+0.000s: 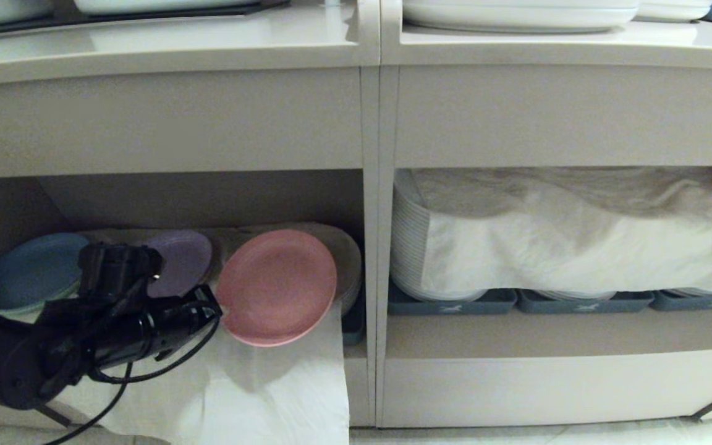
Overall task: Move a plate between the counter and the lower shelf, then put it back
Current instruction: Put the plate in the cupboard
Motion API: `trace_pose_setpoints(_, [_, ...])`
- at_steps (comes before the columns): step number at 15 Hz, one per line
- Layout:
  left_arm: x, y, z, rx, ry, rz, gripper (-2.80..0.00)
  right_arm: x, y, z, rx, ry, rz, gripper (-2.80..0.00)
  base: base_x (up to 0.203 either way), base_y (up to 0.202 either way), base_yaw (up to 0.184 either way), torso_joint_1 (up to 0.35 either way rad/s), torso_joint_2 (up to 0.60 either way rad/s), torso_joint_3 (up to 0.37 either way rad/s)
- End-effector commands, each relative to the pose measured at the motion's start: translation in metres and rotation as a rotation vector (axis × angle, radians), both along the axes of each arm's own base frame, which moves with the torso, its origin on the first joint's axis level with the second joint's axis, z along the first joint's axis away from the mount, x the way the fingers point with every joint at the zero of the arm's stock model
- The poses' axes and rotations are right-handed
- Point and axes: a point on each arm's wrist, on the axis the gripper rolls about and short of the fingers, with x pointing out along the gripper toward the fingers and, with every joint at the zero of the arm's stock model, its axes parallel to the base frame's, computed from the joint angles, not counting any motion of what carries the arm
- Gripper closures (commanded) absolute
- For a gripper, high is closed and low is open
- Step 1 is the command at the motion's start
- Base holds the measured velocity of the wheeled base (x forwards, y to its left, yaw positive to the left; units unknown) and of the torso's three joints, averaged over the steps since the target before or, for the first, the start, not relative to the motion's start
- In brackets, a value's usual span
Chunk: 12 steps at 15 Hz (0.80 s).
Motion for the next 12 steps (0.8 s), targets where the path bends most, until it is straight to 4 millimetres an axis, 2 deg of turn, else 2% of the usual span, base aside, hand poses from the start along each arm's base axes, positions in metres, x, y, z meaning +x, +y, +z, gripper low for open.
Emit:
trace_pose_setpoints(1, [-0.0002,-0.0037,-0.0022,-0.002,0.001,-0.011,0.0,0.0,0.0,0.0,0.001,0.0,0.0,0.0,0.0,0.0,0.0,0.0,0.0,0.0])
trace_pose_setpoints(12, [-0.0003,-0.0044,-0.0006,0.004,0.001,-0.012,0.0,0.0,0.0,0.0,0.001,0.0,0.0,0.0,0.0,0.0,0.0,0.0,0.0,0.0])
